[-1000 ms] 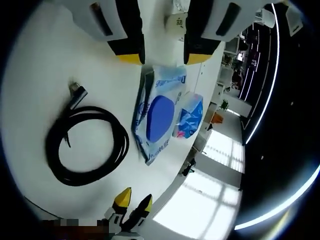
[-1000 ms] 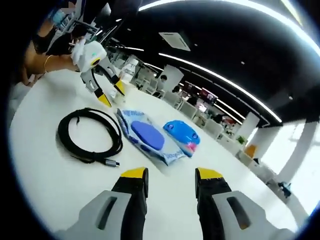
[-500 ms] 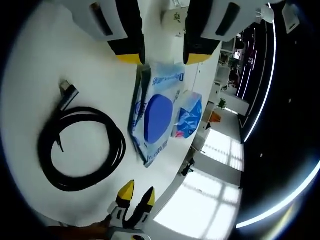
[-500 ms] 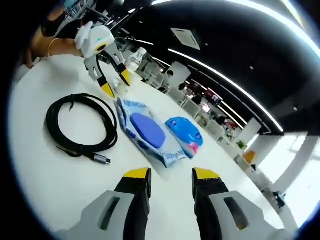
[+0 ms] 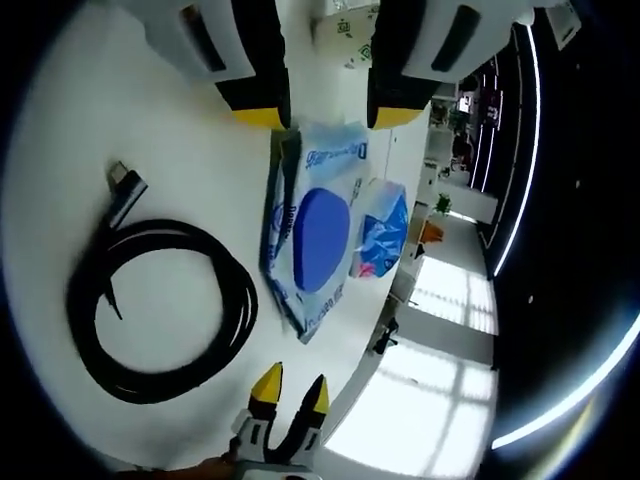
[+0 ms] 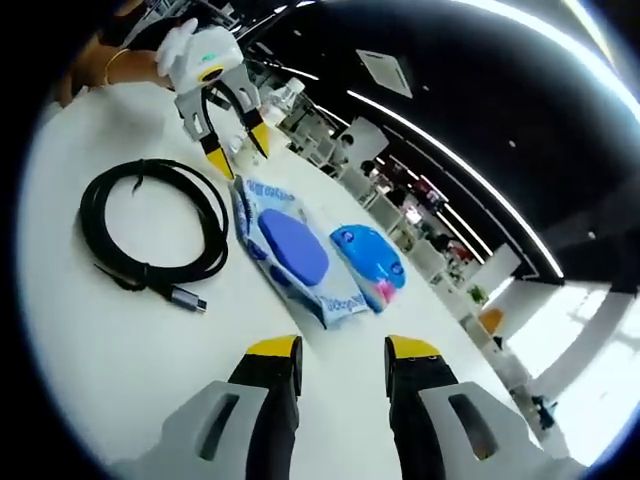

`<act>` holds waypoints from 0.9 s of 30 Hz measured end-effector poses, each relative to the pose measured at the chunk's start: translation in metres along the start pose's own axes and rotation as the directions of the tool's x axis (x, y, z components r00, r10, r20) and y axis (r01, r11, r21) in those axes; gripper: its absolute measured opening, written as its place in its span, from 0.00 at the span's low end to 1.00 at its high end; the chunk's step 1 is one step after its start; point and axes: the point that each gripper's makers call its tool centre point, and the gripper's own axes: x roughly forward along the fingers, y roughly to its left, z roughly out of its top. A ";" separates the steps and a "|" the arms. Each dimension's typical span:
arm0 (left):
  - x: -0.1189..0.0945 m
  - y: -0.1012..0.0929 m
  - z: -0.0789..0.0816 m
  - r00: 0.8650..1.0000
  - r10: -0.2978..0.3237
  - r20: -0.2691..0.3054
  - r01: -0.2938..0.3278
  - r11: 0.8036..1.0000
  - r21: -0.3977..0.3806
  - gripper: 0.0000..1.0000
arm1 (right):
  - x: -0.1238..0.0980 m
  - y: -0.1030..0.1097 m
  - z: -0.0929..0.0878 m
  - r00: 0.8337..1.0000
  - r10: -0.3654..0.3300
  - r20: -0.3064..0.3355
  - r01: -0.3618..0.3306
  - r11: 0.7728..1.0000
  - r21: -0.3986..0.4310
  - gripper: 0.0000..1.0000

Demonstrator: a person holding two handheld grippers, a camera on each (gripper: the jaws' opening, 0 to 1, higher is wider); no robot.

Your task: Arrange the tabletop items into an orderly group along one side of the table until the central work area is clear of visible clutter.

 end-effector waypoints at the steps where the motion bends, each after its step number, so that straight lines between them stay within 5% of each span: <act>1: 0.001 0.000 -0.001 1.000 0.002 -0.003 -0.002 1.000 0.006 0.29 | 0.001 0.000 0.000 1.000 0.000 -0.001 0.000 1.000 -0.006 0.31; 27: 0.007 -0.003 0.001 1.000 -0.024 0.011 0.024 0.999 0.027 0.28 | 0.032 0.004 -0.010 0.997 0.046 -0.068 -0.057 0.984 -0.167 0.27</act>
